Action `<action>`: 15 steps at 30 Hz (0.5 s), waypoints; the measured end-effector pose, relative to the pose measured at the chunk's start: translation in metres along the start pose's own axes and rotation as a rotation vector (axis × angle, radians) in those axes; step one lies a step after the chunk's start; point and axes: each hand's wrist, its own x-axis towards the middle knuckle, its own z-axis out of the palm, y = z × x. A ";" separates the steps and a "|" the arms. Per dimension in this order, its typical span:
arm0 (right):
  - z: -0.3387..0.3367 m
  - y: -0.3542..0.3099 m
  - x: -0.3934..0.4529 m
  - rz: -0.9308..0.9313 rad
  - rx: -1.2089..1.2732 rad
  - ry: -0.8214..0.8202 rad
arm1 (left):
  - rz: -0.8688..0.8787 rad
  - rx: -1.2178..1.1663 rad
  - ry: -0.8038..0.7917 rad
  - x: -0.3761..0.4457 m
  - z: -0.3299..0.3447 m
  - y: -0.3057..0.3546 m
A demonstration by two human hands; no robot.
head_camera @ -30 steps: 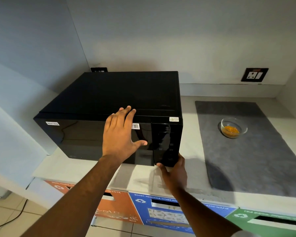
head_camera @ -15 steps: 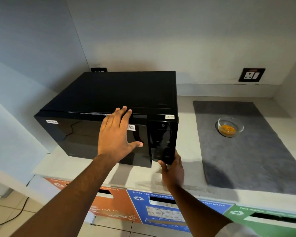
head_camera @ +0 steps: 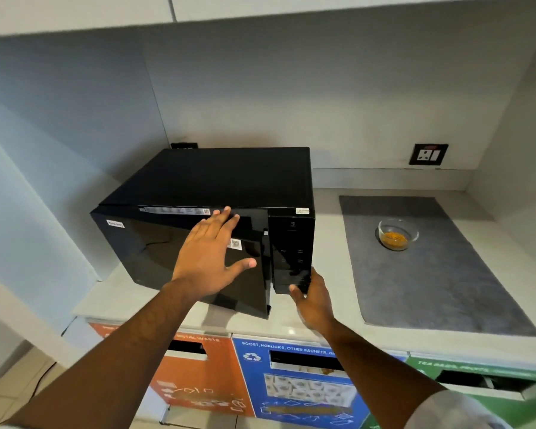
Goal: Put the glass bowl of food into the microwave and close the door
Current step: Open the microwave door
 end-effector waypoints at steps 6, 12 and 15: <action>-0.017 -0.054 -0.020 -0.075 0.021 0.075 | -0.097 -0.156 0.008 -0.046 -0.022 -0.007; -0.042 -0.119 -0.030 -0.169 -0.063 0.157 | -0.179 -0.244 -0.078 -0.091 -0.055 -0.020; -0.054 -0.143 -0.034 -0.175 -0.072 0.164 | -0.229 -0.245 -0.135 -0.112 -0.071 -0.030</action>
